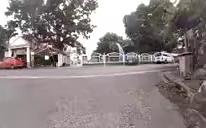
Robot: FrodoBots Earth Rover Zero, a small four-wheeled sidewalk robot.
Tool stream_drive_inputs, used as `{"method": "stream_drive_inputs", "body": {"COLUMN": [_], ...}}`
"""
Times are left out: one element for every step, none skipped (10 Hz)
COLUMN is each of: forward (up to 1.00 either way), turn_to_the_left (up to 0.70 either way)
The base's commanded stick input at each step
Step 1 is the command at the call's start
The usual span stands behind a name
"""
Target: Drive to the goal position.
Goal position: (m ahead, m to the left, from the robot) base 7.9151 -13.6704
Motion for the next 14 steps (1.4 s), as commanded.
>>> {"method": "stream_drive_inputs", "body": {"forward": [0.7,0.7,0.7,0.7,0.7,0.7,0.7,0.7,0.7,0.7,0.7,0.7,0.7,0.7], "turn_to_the_left": [0.0,-0.06,-0.29,-0.35,-0.35,0.0,0.0,0.0,0.0,0.0,0.0,0.0,0.0,0.0]}}
